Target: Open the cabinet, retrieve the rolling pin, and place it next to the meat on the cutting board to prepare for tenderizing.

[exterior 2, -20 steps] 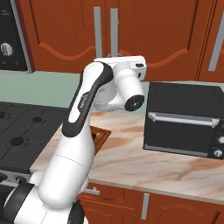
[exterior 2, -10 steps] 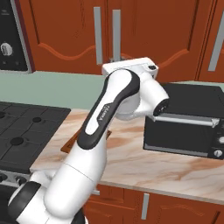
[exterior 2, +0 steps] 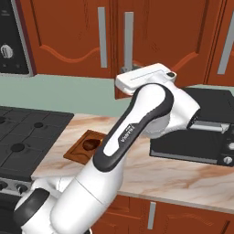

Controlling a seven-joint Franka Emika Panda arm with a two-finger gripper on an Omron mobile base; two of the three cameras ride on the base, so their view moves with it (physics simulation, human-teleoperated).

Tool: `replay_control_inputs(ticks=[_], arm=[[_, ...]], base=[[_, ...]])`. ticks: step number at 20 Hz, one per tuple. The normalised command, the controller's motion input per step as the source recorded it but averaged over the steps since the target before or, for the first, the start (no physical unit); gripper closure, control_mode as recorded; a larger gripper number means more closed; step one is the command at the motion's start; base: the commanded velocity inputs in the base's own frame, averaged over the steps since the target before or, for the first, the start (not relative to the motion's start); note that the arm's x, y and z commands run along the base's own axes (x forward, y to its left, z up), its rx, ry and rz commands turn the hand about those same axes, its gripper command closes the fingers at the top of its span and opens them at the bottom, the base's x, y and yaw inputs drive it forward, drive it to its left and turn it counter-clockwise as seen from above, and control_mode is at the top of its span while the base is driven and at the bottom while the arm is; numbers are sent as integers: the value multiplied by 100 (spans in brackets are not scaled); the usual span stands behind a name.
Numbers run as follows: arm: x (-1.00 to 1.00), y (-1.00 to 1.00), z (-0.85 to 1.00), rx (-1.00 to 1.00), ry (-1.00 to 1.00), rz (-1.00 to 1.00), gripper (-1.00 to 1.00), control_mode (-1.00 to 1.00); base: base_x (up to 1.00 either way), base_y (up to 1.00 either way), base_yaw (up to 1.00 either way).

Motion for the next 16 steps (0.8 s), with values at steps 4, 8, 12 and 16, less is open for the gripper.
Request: replay_control_inputs(ticks=[4, 8, 12, 16], arm=[[-74, -1, 2, 0, -18, 3, -100, -100], [-97, -5, 3, 0, -27, 0, -100, -100], [-92, 0, 4, -1, -27, 0, -100, -100], [-99, 35, 0, -9, -23, -1, -100, -100]], base=[[0, 0, 0], [0, 0, 0], [0, 0, 0], [0, 0, 0]])
